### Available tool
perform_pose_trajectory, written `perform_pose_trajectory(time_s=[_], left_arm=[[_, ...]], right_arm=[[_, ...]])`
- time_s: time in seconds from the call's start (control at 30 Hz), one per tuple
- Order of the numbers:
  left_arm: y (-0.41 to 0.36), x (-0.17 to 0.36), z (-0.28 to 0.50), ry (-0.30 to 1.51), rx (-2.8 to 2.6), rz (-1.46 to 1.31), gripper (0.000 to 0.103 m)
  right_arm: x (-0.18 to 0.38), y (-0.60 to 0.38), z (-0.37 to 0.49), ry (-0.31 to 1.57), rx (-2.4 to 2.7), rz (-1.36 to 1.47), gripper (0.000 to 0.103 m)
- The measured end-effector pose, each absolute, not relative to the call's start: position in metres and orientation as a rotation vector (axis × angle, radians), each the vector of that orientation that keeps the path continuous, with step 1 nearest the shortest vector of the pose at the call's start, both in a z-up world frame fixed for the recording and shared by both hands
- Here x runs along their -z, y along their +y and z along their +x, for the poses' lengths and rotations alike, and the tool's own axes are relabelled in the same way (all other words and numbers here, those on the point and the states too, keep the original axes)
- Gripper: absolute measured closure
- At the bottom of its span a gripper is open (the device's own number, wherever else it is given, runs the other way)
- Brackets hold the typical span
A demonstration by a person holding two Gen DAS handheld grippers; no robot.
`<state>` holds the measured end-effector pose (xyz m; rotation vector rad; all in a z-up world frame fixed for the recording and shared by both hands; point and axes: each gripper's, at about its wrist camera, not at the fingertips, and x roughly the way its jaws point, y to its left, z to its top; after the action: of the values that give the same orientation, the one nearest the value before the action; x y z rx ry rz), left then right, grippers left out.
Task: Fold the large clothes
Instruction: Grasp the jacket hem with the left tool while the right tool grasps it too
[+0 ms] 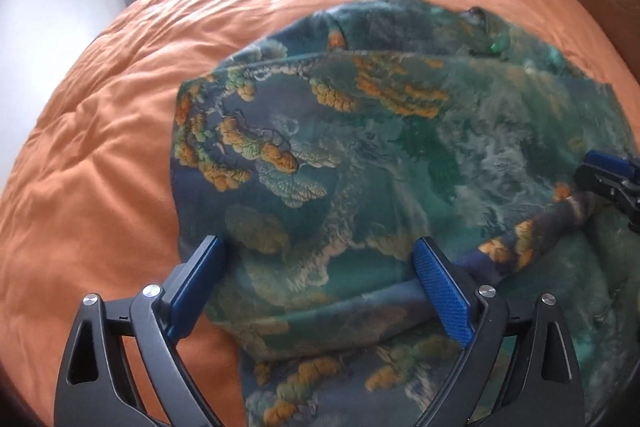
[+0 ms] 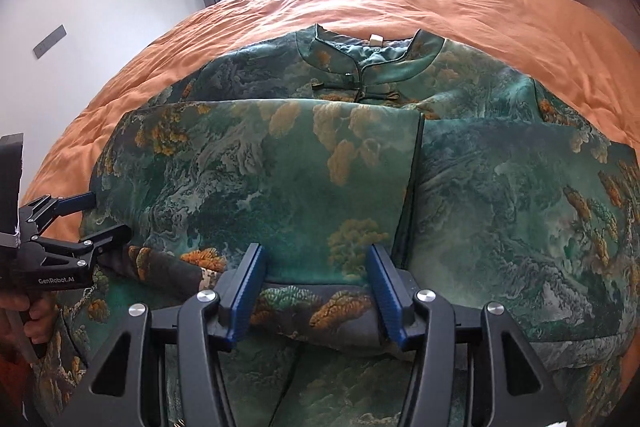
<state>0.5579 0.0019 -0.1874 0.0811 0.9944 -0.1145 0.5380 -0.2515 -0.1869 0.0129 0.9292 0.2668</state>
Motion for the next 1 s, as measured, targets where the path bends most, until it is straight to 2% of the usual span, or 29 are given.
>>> perform_pose_trajectory(time_s=[0.1, 0.17, 0.23, 0.47, 0.6, 0.8, 1.0], left_arm=[[0.011, 0.165, 0.526, 0.958, 0.164, 0.071, 0.008], [0.022, 0.156, 0.501, 0.938, 0.176, 0.087, 0.007], [0.037, 0.152, 0.47, 0.936, 0.18, 0.074, 0.007], [0.092, 0.18, 0.386, 1.075, 0.224, -0.17, 0.007], [0.088, 0.19, 0.354, 1.124, 0.343, -0.272, 0.007], [0.06, 0.205, 0.354, 1.151, 0.469, -0.253, 0.007], [0.047, 0.214, 0.368, 1.187, 0.496, -0.295, 0.01]], right_arm=[[0.167, -0.261, 0.522, 0.909, -0.265, 0.043, 0.044], [0.157, -0.276, 0.501, 0.884, -0.277, 0.067, 0.033], [0.15, -0.295, 0.474, 0.861, -0.27, 0.064, 0.032], [0.159, -0.392, 0.384, 0.905, -0.139, 0.095, 0.031], [0.16, -0.453, 0.336, 0.909, -0.021, 0.144, 0.031], [0.185, -0.532, 0.302, 1.002, 0.001, 0.321, 0.03], [0.214, -0.533, 0.3, 1.058, -0.191, 0.431, 0.029]])
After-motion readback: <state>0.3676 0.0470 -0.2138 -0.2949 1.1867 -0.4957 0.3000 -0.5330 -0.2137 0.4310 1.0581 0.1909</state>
